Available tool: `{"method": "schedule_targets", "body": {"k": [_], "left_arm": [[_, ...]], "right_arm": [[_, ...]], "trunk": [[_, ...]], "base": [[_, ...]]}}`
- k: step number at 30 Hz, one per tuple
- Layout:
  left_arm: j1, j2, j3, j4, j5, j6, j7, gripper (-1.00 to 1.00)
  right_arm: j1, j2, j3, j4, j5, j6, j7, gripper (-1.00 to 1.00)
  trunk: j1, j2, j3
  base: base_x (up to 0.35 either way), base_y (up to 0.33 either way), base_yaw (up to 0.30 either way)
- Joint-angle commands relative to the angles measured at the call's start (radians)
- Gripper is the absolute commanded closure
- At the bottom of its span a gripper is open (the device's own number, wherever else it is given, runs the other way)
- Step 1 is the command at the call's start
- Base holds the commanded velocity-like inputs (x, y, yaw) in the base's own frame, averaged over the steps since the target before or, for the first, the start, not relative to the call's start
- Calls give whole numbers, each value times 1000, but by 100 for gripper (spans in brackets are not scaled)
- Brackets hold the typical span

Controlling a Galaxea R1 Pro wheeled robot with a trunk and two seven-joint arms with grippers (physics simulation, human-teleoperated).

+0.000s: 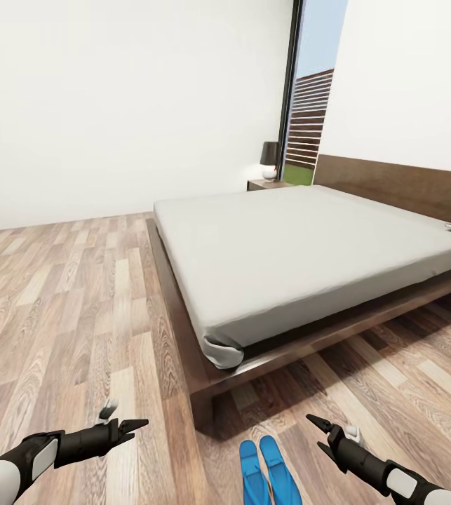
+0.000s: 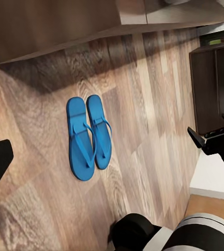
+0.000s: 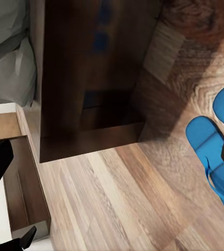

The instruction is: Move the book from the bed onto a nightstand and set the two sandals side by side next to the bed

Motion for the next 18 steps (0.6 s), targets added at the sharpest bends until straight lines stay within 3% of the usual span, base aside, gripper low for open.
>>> {"method": "schedule_targets", "body": {"k": [1,9,18], "left_arm": [[0,0,0,0,3,10,-3,-100],[0,0,0,0,3,10,-2,-100],[0,0,0,0,3,10,-2,-100]], "right_arm": [[-1,-1,-8,3,-1,8,3,-100],[-1,-1,-8,3,-1,8,3,-100],[-1,-1,-8,3,-1,8,2,-100]], "trunk": [[0,0,-1],[0,0,-1],[-4,2,34]], "base": [[0,0,0],[0,0,0],[0,0,0]]}}
